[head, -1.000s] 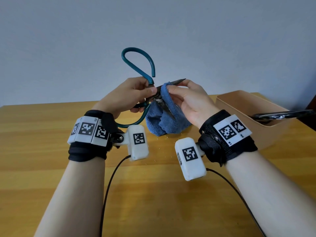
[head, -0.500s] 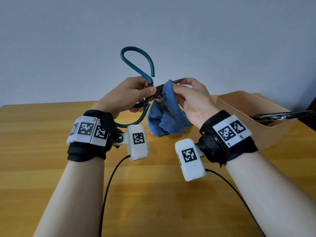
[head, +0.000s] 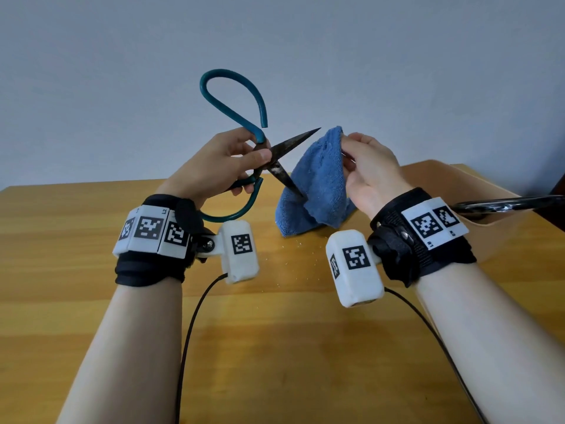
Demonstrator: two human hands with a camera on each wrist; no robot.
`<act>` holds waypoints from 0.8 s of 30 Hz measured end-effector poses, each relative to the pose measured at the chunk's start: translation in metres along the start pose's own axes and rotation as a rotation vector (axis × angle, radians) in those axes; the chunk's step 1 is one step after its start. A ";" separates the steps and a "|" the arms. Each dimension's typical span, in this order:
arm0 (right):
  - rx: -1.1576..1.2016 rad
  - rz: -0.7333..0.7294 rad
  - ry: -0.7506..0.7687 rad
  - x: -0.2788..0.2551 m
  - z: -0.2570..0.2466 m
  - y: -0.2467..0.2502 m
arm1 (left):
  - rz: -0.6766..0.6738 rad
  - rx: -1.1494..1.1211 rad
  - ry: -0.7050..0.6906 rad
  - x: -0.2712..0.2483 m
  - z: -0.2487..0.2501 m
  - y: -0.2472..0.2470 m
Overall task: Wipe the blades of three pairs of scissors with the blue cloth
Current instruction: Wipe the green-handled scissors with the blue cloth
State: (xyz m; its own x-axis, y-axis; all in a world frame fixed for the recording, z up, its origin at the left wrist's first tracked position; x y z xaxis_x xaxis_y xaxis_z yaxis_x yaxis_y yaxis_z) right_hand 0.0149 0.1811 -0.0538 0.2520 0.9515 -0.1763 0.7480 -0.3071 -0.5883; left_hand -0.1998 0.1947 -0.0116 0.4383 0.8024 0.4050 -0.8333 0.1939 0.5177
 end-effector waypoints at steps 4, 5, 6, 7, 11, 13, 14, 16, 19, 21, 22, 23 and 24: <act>-0.024 -0.067 -0.061 0.002 0.007 -0.005 | 0.013 0.027 -0.039 0.000 0.001 0.003; -0.012 -0.093 -0.085 0.002 0.010 -0.007 | 0.019 0.041 -0.057 0.001 0.003 0.003; 0.007 -0.122 -0.118 0.002 0.013 -0.009 | 0.030 0.051 -0.074 0.001 0.004 0.003; 0.024 -0.150 -0.152 0.001 0.018 -0.013 | 0.042 0.057 -0.089 0.002 0.006 0.003; -0.003 -0.244 -0.235 -0.005 0.032 -0.027 | 0.049 0.066 -0.108 0.003 0.010 -0.001; -0.018 -0.277 -0.259 -0.009 0.038 -0.031 | 0.039 0.060 -0.101 0.005 0.010 -0.004; -0.025 -0.292 -0.266 -0.010 0.039 -0.033 | 0.034 0.062 -0.102 0.005 0.011 -0.005; -0.031 -0.313 -0.274 -0.013 0.039 -0.034 | 0.043 0.075 -0.107 0.007 0.012 -0.005; -0.036 -0.315 -0.269 -0.014 0.036 -0.034 | 0.079 0.086 -0.100 0.007 0.013 0.001; -0.068 -0.303 -0.263 -0.014 0.034 -0.033 | 0.069 0.084 -0.113 0.005 0.016 0.001; -0.091 -0.293 -0.258 -0.014 0.034 -0.033 | 0.060 0.097 -0.127 0.005 0.016 0.000; -0.111 -0.271 -0.249 -0.014 0.033 -0.032 | 0.057 0.116 -0.134 0.005 0.016 -0.001; -0.108 -0.252 -0.240 -0.015 0.033 -0.031 | 0.061 0.132 -0.138 0.006 0.016 -0.001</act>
State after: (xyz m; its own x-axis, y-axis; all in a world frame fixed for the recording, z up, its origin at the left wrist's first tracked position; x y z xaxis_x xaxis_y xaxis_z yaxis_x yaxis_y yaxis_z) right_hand -0.0325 0.1774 -0.0587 -0.0902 0.9703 -0.2244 0.8323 -0.0503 -0.5520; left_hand -0.1908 0.1905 0.0021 0.4384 0.7233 0.5335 -0.8123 0.0649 0.5796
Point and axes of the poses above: each hand's wrist, its own x-axis towards the middle knuckle, its own y-axis out of the back of the hand, z = x × y, the point moved 8 cm from there along x, towards the middle knuckle, and after that the axes turned 11 degrees about -y, right-handed, at the moved point
